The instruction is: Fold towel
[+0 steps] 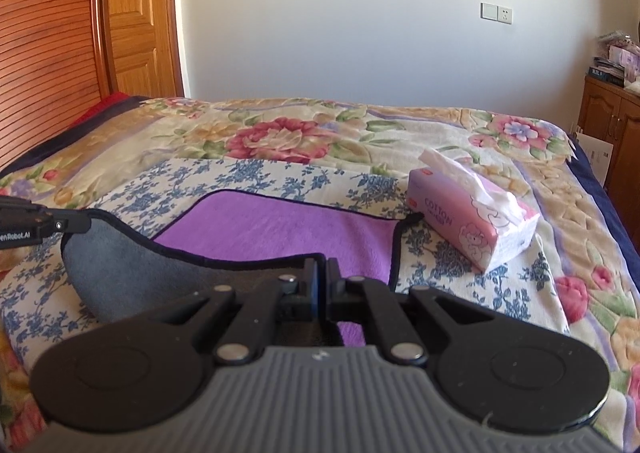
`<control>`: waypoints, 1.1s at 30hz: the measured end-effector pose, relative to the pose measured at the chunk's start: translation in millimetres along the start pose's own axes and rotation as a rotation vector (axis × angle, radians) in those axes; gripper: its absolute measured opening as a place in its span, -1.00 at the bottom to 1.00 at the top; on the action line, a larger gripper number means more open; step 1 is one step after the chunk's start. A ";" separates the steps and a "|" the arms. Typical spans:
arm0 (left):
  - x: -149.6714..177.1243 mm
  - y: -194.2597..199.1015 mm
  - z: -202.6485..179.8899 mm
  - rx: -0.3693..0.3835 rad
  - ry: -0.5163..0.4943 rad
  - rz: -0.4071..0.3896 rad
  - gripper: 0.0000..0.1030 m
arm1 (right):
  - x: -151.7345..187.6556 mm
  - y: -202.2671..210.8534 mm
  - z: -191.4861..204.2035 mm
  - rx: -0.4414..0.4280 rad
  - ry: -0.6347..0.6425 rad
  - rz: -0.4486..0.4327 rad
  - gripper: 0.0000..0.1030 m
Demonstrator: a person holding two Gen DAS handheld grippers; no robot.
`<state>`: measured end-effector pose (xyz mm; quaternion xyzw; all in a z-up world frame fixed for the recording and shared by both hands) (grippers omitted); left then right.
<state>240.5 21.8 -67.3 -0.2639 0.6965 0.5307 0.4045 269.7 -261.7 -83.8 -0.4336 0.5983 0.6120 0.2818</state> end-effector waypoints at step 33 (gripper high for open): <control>-37.9 -27.9 4.0 -0.007 -0.030 -0.054 -0.89 | -29.6 -27.6 -10.6 0.020 0.030 -0.106 -0.92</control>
Point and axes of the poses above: each gripper's, at about its wrist camera, not at the fingertips, and y roughly against the way its jaws point, z to its left, x to its underside, the point moved 2 cm from there along -y, roughly the way its jaws point, and after that the axes turned 9 degrees about x, right-handed, at the moved point
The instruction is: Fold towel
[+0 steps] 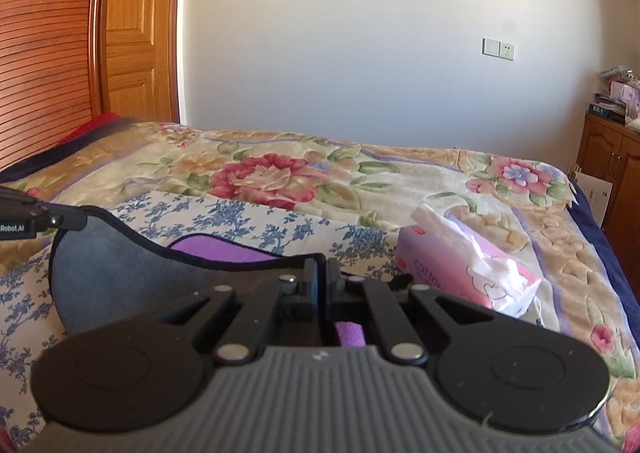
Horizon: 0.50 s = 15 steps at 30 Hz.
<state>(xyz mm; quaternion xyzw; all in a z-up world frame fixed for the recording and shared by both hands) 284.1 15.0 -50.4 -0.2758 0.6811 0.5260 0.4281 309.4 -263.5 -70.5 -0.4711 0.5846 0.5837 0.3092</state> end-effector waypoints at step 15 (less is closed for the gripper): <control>-27.6 -21.6 0.8 -0.003 -0.012 -0.044 -0.89 | -13.9 -21.5 -9.9 0.031 0.024 -0.044 -0.92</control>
Point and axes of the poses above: each gripper's, at about its wrist camera, not at the fingertips, and y roughly against the way its jaws point, z to its left, x to its underside, the point moved 2 cm from there along -y, roughly the way its jaws point, and after that the axes turned 9 degrees about x, right-handed, at the moved point
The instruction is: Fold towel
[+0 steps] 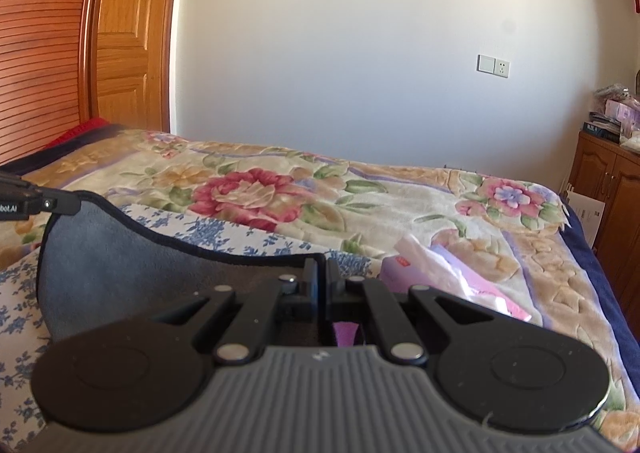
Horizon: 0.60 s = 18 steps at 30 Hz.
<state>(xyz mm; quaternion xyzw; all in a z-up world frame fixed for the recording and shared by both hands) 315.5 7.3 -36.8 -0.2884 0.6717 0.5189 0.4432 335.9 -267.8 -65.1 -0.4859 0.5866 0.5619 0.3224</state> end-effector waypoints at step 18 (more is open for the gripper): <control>-11.1 -33.3 9.8 -0.041 -0.029 -0.003 -0.89 | 1.2 -35.9 -8.5 0.024 -0.017 -0.020 -0.92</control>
Point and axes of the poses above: each gripper's, at about its wrist camera, not at the fingertips, and y roughly against the way its jaws point, z to its left, x to its underside, the point moved 2 cm from there along -y, roughly the way its jaws point, and after that the axes turned 9 degrees about x, right-handed, at the moved point
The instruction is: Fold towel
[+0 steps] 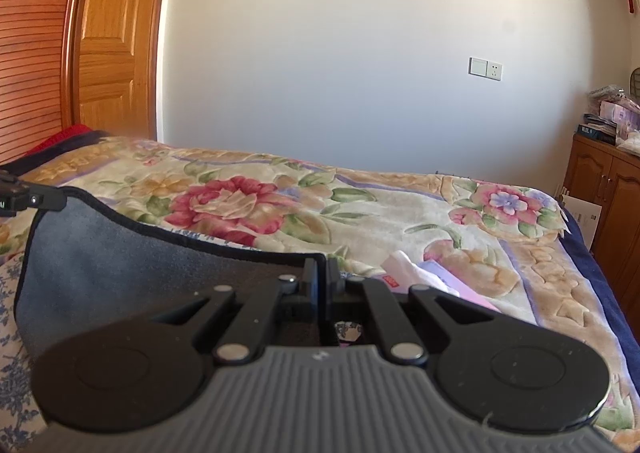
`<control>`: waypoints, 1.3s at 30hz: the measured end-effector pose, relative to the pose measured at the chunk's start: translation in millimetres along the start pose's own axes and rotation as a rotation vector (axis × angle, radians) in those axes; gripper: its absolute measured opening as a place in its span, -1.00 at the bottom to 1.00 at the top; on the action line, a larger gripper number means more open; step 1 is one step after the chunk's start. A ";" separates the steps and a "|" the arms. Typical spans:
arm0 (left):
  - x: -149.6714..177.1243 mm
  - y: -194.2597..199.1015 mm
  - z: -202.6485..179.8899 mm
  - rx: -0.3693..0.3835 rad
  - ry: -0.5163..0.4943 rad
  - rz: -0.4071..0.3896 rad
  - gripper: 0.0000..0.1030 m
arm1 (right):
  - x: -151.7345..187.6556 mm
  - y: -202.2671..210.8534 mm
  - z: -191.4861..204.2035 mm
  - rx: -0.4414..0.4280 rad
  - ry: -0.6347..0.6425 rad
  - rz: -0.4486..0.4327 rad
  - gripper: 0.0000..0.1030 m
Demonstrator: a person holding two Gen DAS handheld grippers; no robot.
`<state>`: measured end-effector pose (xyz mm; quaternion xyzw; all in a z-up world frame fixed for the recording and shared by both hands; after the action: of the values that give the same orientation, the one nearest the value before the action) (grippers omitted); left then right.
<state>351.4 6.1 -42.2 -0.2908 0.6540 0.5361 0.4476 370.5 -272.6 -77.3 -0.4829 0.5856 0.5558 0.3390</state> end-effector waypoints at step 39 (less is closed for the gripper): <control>38.4 -83.2 15.3 -0.061 -0.007 0.124 -0.04 | 49.7 -56.5 -5.8 0.058 -0.012 0.201 -0.07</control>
<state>410.7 3.3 -113.7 -0.2613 0.6523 0.5837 0.4068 409.5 -282.9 -141.1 -0.4086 0.6448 0.5727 0.2989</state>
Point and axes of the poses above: each gripper's, at about its wrist camera, not at the fingertips, and y roughly against the way its jaws point, z to its left, x to its underside, the point moved 2 cm from there along -y, roughly the way its jaws point, and after that the axes turned 9 degrees about x, right-handed, at the moved point
